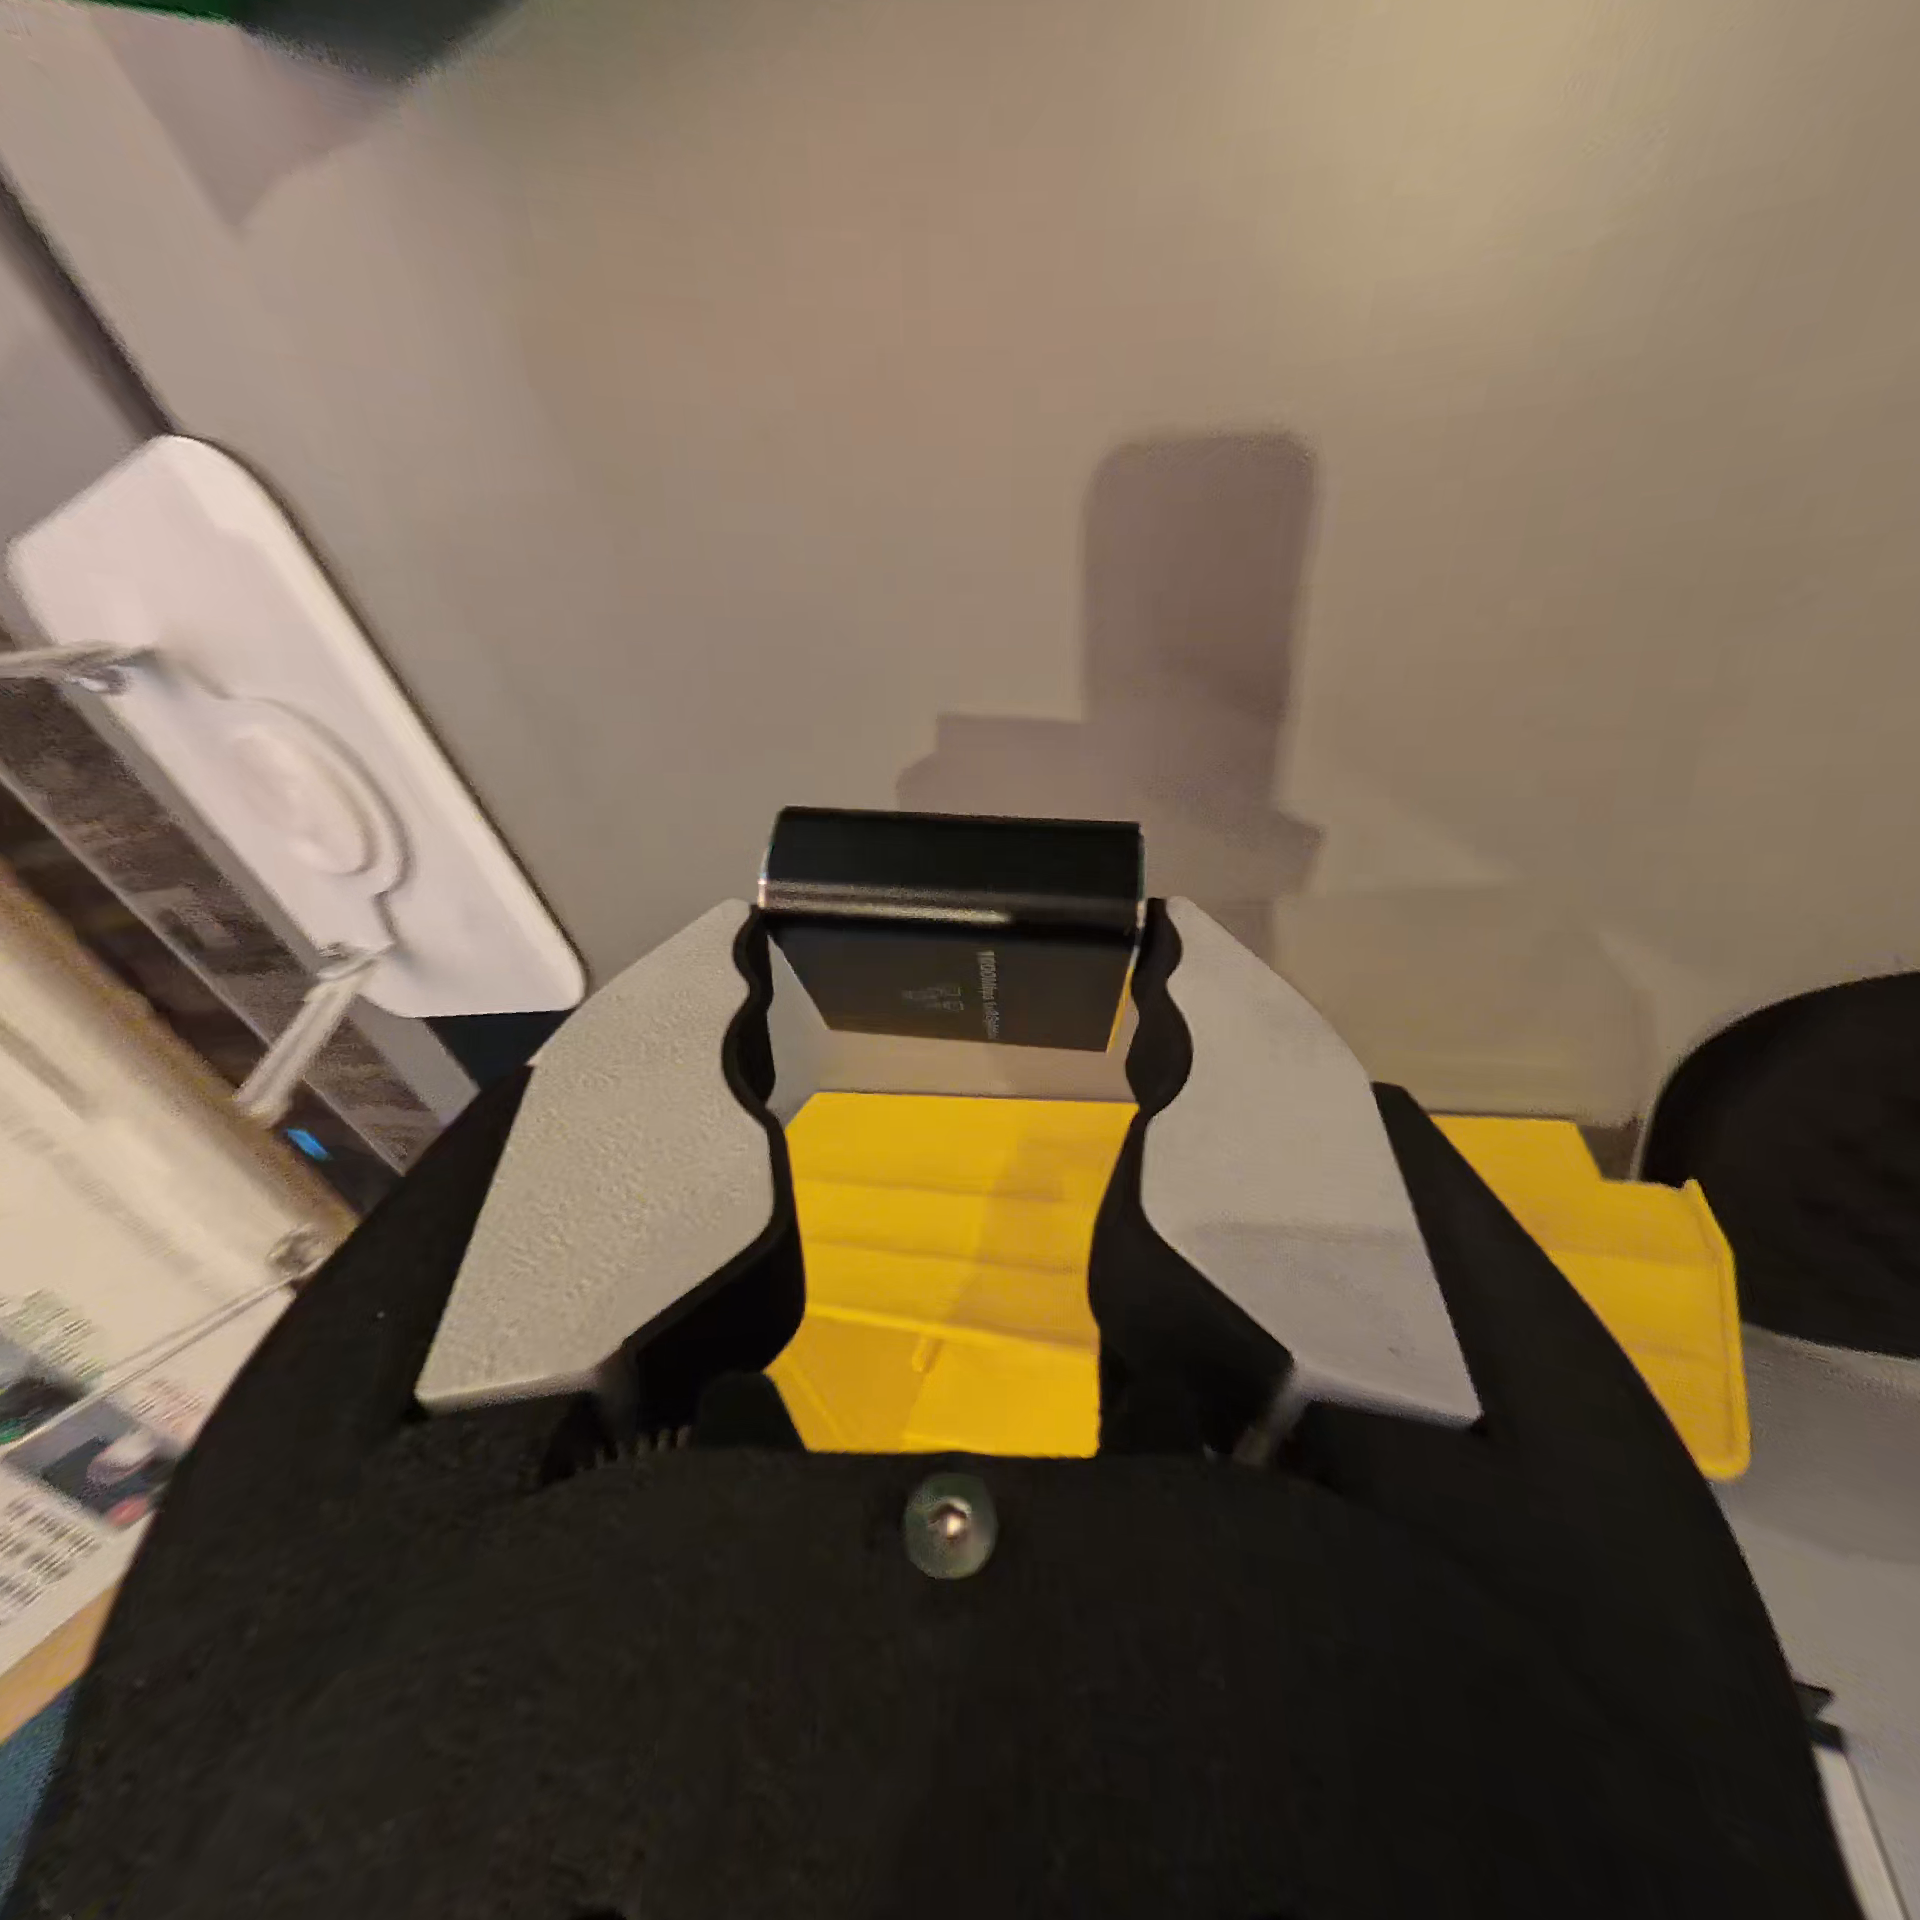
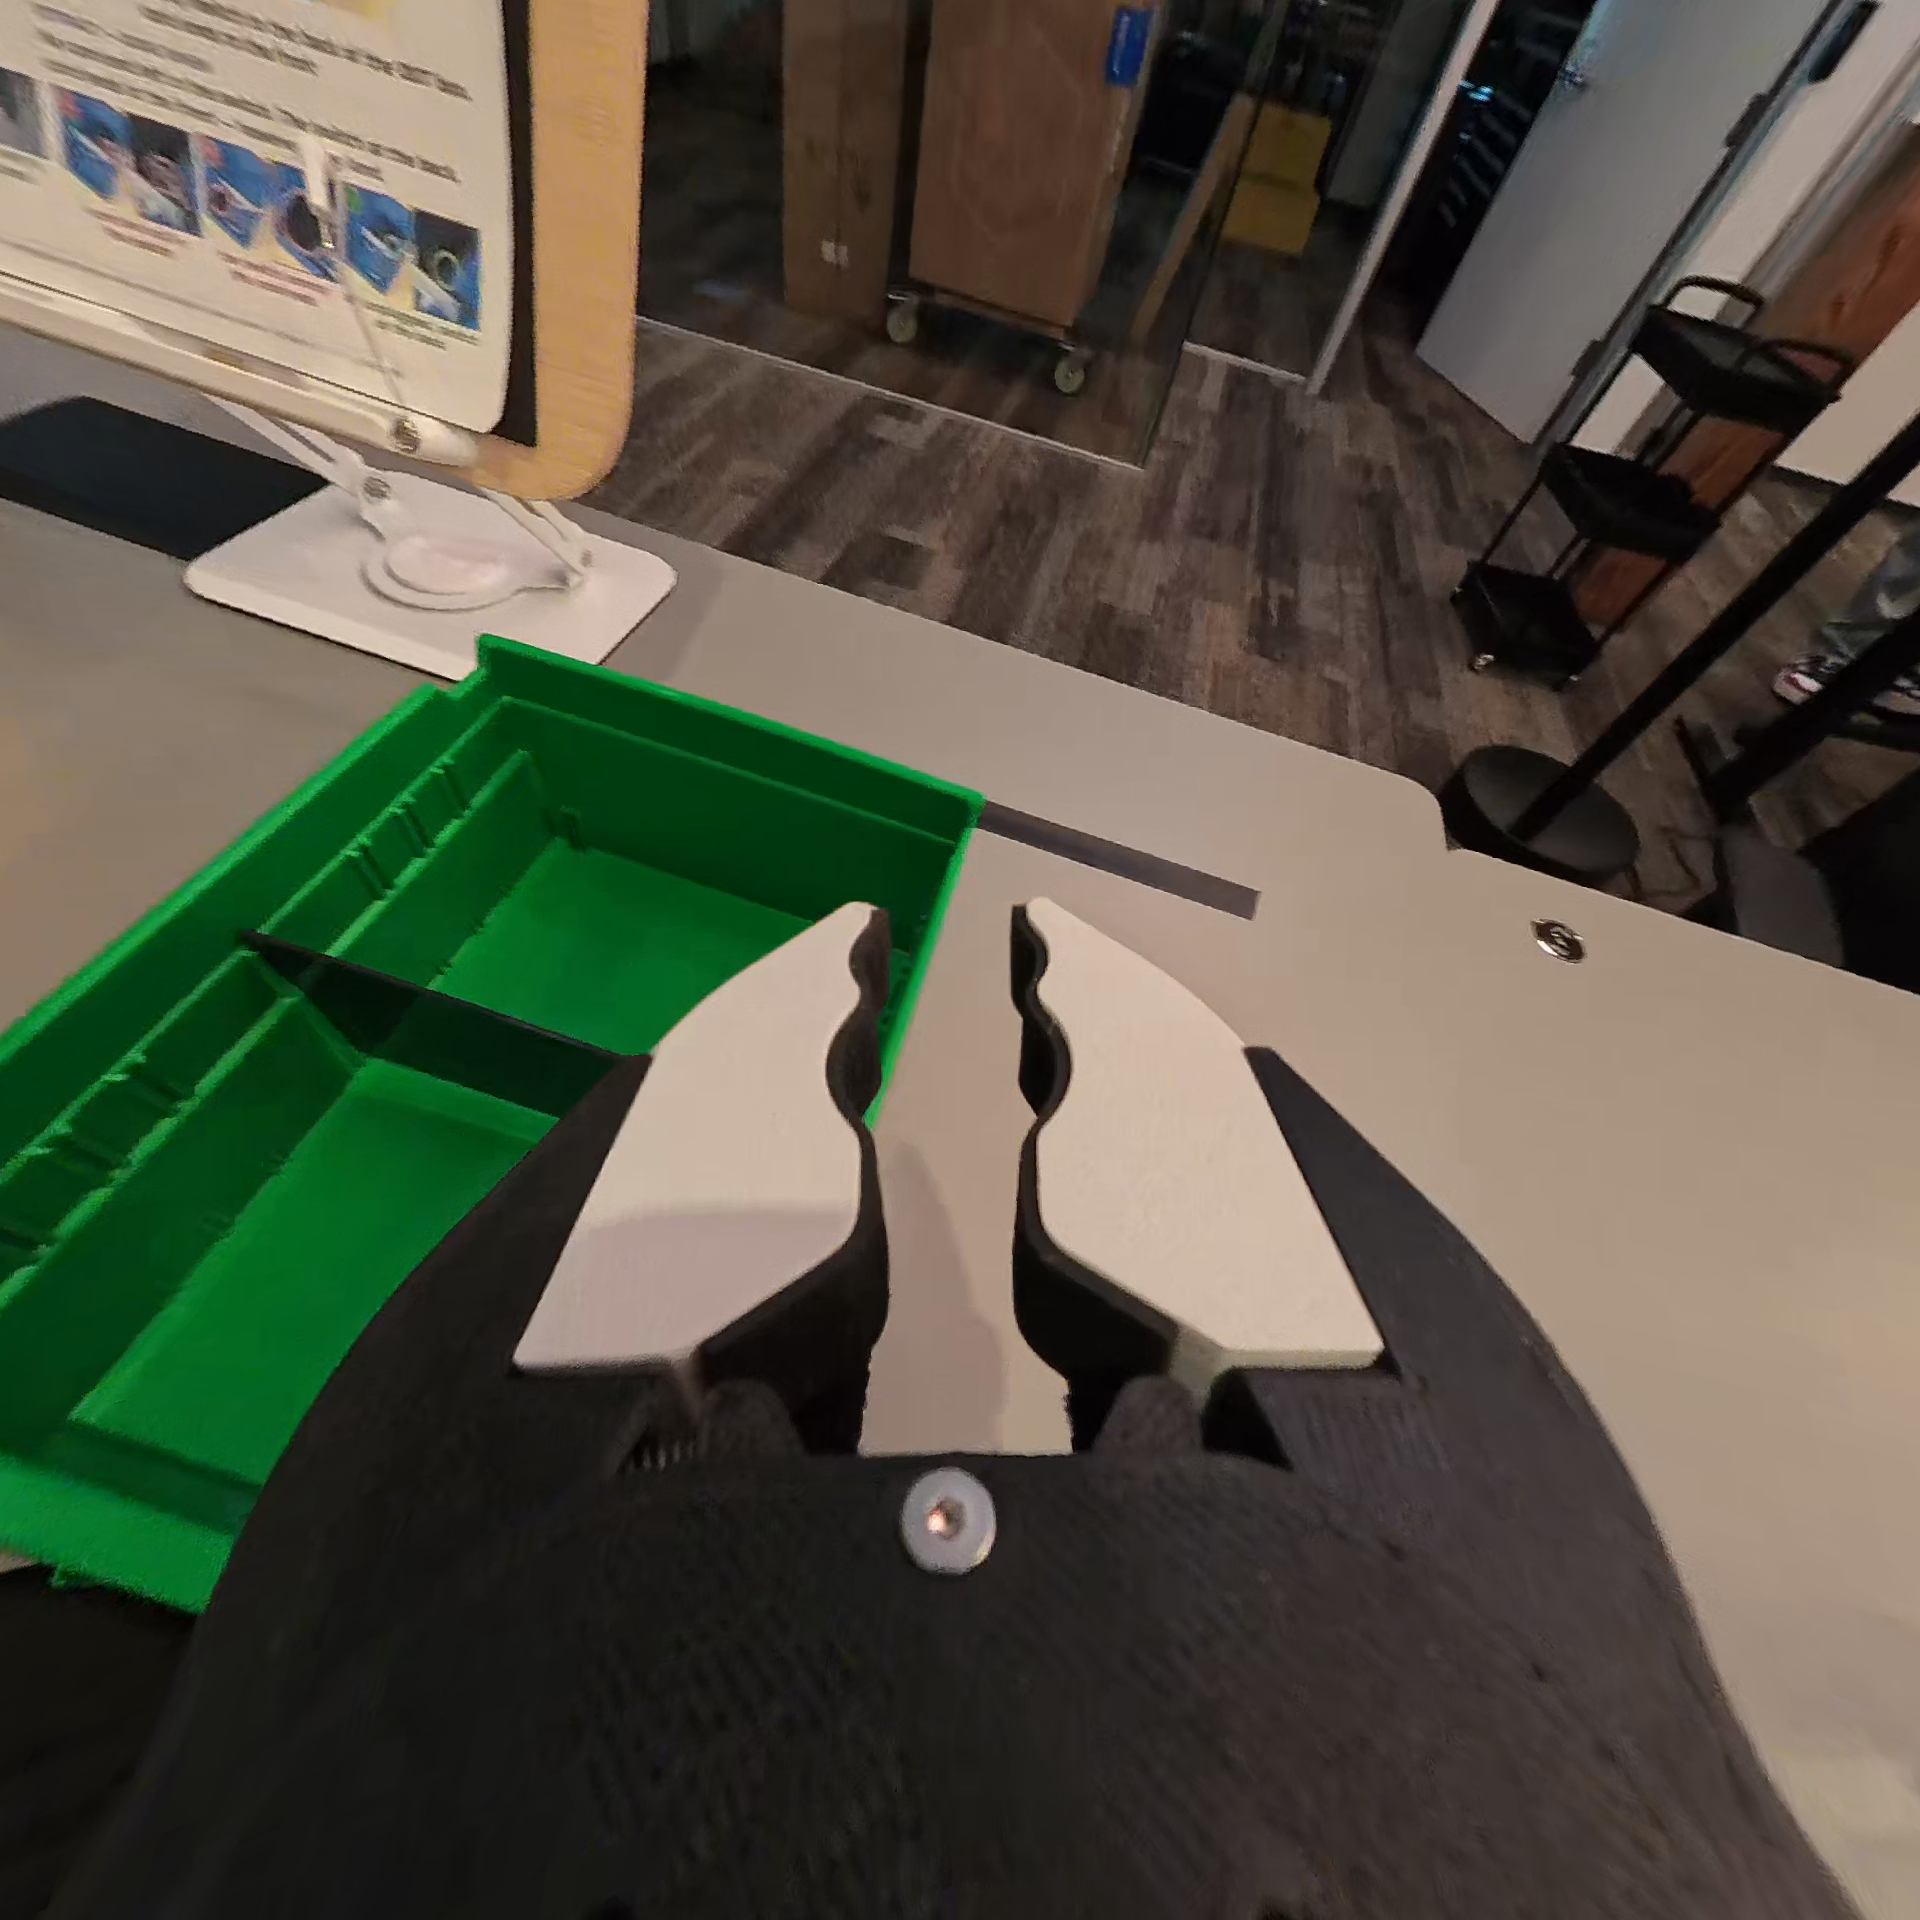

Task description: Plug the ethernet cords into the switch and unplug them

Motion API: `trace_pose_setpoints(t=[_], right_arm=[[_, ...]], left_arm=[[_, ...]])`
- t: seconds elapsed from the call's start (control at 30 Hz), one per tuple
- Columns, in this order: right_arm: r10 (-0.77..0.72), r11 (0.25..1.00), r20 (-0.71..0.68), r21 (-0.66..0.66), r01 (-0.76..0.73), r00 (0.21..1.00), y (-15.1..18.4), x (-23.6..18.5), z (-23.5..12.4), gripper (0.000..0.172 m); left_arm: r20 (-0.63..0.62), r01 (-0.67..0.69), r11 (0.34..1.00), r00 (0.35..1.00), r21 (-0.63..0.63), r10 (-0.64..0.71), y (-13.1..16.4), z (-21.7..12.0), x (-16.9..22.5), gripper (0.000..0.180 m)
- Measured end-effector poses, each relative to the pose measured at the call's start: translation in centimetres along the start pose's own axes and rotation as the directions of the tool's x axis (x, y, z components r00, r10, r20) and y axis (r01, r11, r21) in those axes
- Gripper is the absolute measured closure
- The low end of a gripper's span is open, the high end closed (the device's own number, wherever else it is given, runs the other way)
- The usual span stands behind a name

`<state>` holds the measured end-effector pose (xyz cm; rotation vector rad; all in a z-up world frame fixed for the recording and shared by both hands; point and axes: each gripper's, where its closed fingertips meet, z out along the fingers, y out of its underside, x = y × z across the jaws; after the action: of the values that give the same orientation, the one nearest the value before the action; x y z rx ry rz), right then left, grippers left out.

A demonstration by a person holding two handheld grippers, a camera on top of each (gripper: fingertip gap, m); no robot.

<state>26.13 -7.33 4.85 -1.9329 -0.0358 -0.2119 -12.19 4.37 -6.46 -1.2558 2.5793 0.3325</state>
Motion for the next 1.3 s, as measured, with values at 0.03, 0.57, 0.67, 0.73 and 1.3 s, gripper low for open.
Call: trace_pose_setpoints(t=[0.03, 0.57, 0.67, 0.73, 1.3], right_arm=[[0.009, 1.000, 0.006, -0.003, -0.009, 1.000, 0.0, -0.1, 0.2, 0.148], [0.488, 0.611, 0.090, -0.746, -0.266, 0.868, 15.1, -5.6, 4.6, 0.158], [0.484, 0.587, 0.002, -0.742, -0.323, 0.875, 15.3, -4.6, 4.7, 0.164], [0.526, 0.573, -0.015, -0.733, -0.367, 0.851, 15.4, -4.5, 4.5, 0.163], [0.570, 0.614, -0.126, -0.591, -0.523, 0.812, 14.7, 0.4, 1.4, 0.144]], left_arm=[[-0.015, 0.002, 1.000, 1.000, -0.025, -0.003, 0.1, 1.2, 0.5, 0.114], [-0.188, 0.110, 0.958, 0.968, -0.266, -0.164, 3.8, 8.6, 2.6, 0.114], [-0.185, 0.106, 0.960, 0.970, -0.258, -0.157, 3.5, 8.9, 2.4, 0.113], [-0.188, 0.117, 0.958, 0.967, -0.263, -0.170, 3.5, 9.1, 2.2, 0.113], [-0.094, 0.264, 0.959, 0.957, -0.098, -0.273, 2.9, 5.7, -0.1, 0.093]])
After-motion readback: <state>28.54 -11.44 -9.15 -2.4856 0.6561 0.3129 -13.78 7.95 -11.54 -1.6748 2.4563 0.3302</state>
